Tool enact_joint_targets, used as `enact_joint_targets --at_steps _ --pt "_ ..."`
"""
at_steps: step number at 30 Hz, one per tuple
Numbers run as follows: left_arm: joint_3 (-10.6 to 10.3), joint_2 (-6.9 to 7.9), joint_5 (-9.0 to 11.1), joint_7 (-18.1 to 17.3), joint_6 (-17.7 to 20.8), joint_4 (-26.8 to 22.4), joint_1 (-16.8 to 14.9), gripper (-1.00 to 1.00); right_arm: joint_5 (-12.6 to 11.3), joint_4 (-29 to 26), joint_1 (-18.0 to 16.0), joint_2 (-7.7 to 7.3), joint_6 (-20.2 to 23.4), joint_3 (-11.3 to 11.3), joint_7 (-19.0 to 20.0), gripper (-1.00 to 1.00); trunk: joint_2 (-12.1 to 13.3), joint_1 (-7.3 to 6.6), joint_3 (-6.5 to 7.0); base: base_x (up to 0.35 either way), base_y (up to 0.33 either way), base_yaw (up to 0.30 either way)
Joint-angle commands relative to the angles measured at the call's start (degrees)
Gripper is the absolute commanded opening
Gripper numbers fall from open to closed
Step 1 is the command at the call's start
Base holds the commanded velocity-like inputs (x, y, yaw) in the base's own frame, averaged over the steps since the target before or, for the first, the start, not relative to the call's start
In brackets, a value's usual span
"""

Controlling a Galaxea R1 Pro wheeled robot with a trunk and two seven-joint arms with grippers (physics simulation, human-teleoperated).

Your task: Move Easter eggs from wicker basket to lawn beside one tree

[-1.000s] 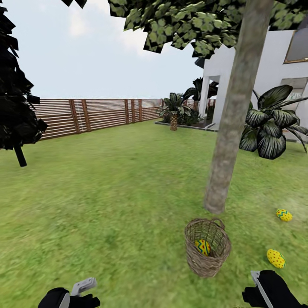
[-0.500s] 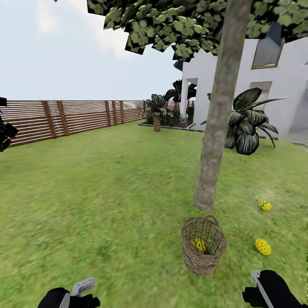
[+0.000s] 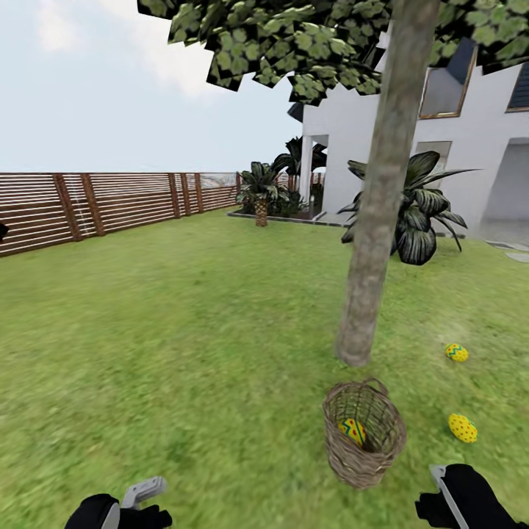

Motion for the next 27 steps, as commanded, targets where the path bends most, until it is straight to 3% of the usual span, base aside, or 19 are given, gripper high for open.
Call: enact_joint_targets --at_steps 1,6,27 --pt "0.1 0.00 -0.1 -0.3 0.2 0.0 0.0 1.00 0.5 -0.1 0.0 0.01 0.3 -0.1 0.4 1.00 0.0 0.03 -0.07 0.201 0.278 0.000" --pt "0.1 -0.02 -0.1 -0.3 0.3 0.1 0.0 1.00 0.3 -0.1 0.0 0.00 0.3 -0.1 0.4 1.00 0.0 0.03 -0.03 0.057 0.316 -0.136" --pt "-0.3 0.01 -0.1 -0.2 0.0 1.2 0.0 1.00 0.0 -0.2 0.0 -0.33 1.6 -0.1 0.5 1.00 0.0 0.03 0.55 0.001 0.336 -0.289"
